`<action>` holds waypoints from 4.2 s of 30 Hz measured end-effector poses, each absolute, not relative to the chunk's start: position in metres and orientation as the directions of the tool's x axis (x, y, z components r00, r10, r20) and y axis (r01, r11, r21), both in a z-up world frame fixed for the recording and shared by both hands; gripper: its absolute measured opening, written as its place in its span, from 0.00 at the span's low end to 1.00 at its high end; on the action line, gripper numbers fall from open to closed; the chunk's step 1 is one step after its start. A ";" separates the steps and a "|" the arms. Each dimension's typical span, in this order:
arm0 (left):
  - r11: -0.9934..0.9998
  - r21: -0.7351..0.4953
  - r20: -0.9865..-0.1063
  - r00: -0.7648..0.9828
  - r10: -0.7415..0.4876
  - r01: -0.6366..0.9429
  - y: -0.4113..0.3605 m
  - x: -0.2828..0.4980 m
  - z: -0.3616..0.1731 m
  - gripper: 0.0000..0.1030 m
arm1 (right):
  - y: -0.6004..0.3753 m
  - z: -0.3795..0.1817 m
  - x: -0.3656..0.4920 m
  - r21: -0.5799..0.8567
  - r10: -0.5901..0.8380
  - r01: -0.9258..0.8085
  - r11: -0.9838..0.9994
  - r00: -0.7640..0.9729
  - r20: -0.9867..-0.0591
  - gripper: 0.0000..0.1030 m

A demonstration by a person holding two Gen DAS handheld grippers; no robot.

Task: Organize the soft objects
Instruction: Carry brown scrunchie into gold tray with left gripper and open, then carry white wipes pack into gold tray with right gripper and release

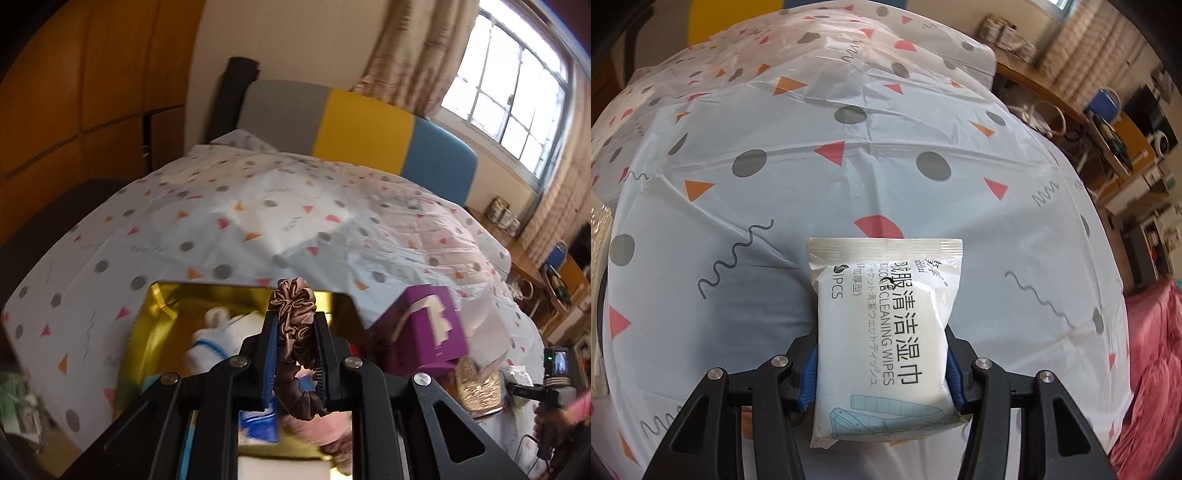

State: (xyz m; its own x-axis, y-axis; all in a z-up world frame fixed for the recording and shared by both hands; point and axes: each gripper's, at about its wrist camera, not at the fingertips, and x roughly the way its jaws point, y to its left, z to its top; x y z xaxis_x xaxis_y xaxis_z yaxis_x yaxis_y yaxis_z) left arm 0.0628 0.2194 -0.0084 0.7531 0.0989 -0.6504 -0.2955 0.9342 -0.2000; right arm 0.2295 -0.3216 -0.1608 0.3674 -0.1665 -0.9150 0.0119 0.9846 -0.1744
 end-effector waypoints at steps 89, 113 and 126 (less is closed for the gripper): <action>0.951 -0.091 -0.667 0.727 0.162 -0.296 0.206 -0.018 -0.063 0.68 | -0.228 -0.157 0.185 -0.061 -0.048 -0.022 0.998 0.392 -0.919 0.51; 0.918 -0.103 -0.678 0.702 0.217 -0.384 0.241 -0.025 -0.068 0.72 | -0.118 0.001 0.251 0.096 0.201 -0.199 0.975 0.624 -0.755 0.51; 0.895 -0.095 -0.668 0.695 0.267 -0.435 0.255 -0.036 -0.065 0.76 | 0.077 0.006 0.121 0.019 0.483 -0.694 0.720 0.481 -0.731 0.51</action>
State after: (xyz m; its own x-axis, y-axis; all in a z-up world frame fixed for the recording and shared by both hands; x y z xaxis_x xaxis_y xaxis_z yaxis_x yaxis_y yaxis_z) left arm -0.0355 0.2549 -0.0655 0.6946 0.2670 -0.6680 -0.4354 0.8952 -0.0949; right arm 0.1210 0.0771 0.0056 0.4814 0.4830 -0.7315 -0.6936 0.7201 0.0190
